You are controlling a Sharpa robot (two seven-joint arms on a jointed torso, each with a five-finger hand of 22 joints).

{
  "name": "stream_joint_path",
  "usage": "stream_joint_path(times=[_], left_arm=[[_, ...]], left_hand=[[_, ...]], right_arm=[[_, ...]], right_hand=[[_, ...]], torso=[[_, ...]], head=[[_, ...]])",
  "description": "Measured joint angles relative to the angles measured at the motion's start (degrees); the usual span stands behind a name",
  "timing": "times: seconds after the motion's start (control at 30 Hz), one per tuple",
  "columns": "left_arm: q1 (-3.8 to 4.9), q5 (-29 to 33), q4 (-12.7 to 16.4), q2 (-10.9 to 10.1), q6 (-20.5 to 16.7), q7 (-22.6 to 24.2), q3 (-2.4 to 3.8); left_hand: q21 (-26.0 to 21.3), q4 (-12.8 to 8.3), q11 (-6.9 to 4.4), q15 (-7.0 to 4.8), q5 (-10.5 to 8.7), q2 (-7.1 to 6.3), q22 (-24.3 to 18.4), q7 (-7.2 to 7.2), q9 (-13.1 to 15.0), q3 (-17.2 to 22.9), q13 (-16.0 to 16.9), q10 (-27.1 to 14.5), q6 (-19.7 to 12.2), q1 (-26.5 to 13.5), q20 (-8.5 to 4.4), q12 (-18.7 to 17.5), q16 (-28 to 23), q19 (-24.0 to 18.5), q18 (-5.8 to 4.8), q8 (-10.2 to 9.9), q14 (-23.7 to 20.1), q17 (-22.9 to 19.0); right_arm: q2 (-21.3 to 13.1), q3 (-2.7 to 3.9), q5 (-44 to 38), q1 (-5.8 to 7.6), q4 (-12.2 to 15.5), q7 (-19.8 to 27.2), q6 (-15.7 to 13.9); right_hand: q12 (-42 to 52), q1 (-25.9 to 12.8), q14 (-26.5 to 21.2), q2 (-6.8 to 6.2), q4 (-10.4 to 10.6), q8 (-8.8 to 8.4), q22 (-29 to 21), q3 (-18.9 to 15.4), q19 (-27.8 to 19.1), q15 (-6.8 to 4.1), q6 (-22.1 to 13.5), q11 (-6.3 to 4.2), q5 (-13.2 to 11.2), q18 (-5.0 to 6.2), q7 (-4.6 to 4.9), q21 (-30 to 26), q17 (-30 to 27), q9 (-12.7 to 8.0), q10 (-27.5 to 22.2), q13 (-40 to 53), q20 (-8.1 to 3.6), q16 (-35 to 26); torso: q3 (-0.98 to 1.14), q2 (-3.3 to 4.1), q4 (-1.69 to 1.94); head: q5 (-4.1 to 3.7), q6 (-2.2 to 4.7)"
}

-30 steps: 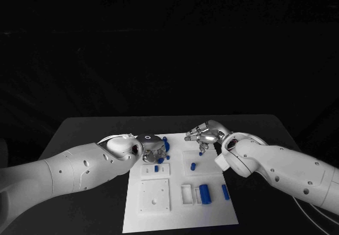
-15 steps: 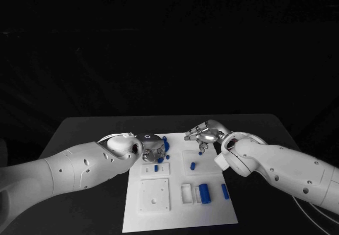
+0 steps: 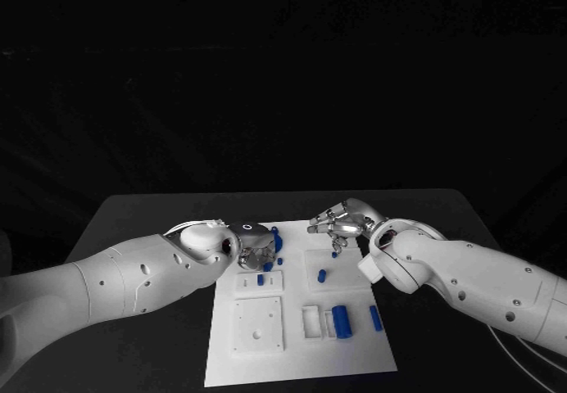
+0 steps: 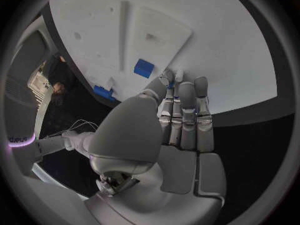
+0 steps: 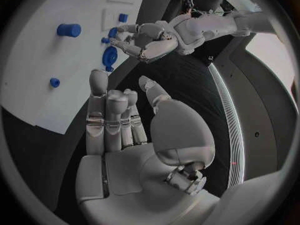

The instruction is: Assemble the parts on the task board

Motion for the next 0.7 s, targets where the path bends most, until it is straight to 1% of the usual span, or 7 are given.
stream_joint_path(times=[0.2,0.33,0.37,0.43,0.5,0.63,0.7], left_arm=[[0.07,-0.2,0.1,0.0,0.2,0.0,-0.09],[0.08,-0.3,0.1,0.0,0.2,-0.1,-0.11],[0.08,-0.3,0.1,0.0,0.2,-0.1,-0.11],[0.08,-0.4,0.1,0.0,0.1,-0.1,-0.12],[0.08,-0.5,0.1,-0.1,-0.1,-0.1,-0.15],[0.00,-0.5,0.0,-0.3,-0.7,0.1,-0.21],[-0.05,-0.5,0.0,-0.3,-1.0,0.2,-0.26]], left_hand=[[0.0,0.0,-0.21,0.00,2.19,0.03,0.0,-0.96,0.0,0.5,0.0,0.2,-2.0,0.0,0.00,0.0,0.0,0.0,0.00,0.0,0.0,0.0],[0.0,0.2,-0.41,0.00,3.93,-0.26,0.0,-0.81,0.0,1.2,0.0,0.4,-2.3,-0.3,0.00,0.0,0.0,0.0,0.00,0.0,0.0,0.0],[0.2,0.4,-0.41,0.00,4.75,-0.23,0.0,-0.76,0.0,1.5,0.0,0.4,-2.3,-0.8,0.00,0.0,0.0,0.0,0.00,0.0,0.0,0.0],[0.4,1.0,-0.41,0.00,7.85,0.05,0.0,-0.63,0.0,2.1,0.0,0.4,-2.5,-1.9,0.00,0.0,0.0,0.0,0.00,0.0,0.0,0.0],[0.4,1.4,-0.41,0.00,9.83,-0.12,0.0,-0.45,0.0,2.9,0.0,0.4,-2.3,-3.0,0.00,0.3,0.2,0.0,0.00,0.0,0.0,0.1],[0.4,1.9,-0.41,0.00,12.59,-1.28,0.0,0.15,0.0,4.3,0.0,0.4,-1.4,-4.4,0.00,1.7,0.4,0.0,0.00,0.0,0.0,0.1],[0.4,1.9,-0.43,-0.22,13.94,-1.93,0.0,0.04,0.0,4.6,0.0,0.4,-0.8,-5.0,-0.05,1.8,0.4,0.0,0.00,0.0,0.2,0.2]], right_arm=[[0.0,-0.01,0.0,0.00,0.0,0.0,0.0],[0.0,-0.02,0.0,0.00,0.0,0.1,0.0],[0.0,-0.02,0.0,0.00,0.0,0.1,0.0],[0.0,-0.02,0.0,0.00,0.0,0.1,0.0],[0.0,-0.02,0.0,0.00,0.0,0.1,0.0],[0.0,-0.01,0.0,0.00,0.0,0.2,0.0],[0.0,-0.01,0.0,0.00,0.0,0.2,0.0]], right_hand=[[-0.2,0.0,0.0,0.00,0.0,0.00,-0.1,0.0,0.0,0.00,0.0,0.00,0.3,0.00,0.00,0.0,-0.1,0.0,0.0,0.0,0.00,0.0],[-0.2,0.0,0.0,0.00,0.1,0.00,-0.1,0.1,0.0,0.00,0.0,0.00,0.3,0.01,0.00,0.0,-0.1,0.0,0.0,0.0,0.00,0.0],[-0.2,0.0,0.0,0.00,0.2,0.00,-0.1,0.2,0.0,0.00,0.0,0.00,0.3,0.00,0.00,0.0,-0.1,0.0,0.0,0.0,0.00,0.0],[-0.2,0.0,0.0,0.00,0.2,0.00,-0.1,0.2,0.0,0.00,0.0,0.00,0.3,0.00,0.00,0.0,-0.1,0.0,0.0,0.0,0.00,0.0],[-0.2,0.0,0.0,0.00,0.3,0.00,-0.1,0.0,0.0,0.00,0.0,0.00,0.6,0.00,0.00,0.0,-0.1,0.0,0.0,0.0,0.00,0.0],[-0.2,0.0,0.0,0.00,0.3,0.00,-0.1,0.0,0.0,0.00,0.0,0.00,0.7,0.00,0.00,-0.1,-0.1,0.0,0.0,0.0,0.00,0.0],[-0.2,0.0,0.0,0.00,0.3,0.00,-0.1,0.0,0.0,0.00,0.0,0.00,0.9,0.00,0.00,-0.2,-0.1,0.0,0.0,0.0,0.00,0.0]], torso=[[0.00,-0.03,0.01],[0.00,-0.03,0.01],[0.00,-0.03,0.01],[0.00,-0.03,0.01],[0.00,-0.02,0.01],[0.00,-0.01,0.02],[0.00,0.00,0.03]], head=[[-0.04,-0.07],[-0.01,-0.07],[0.01,-0.08],[0.02,-0.07],[0.03,0.00],[0.05,0.06],[0.07,0.07]])
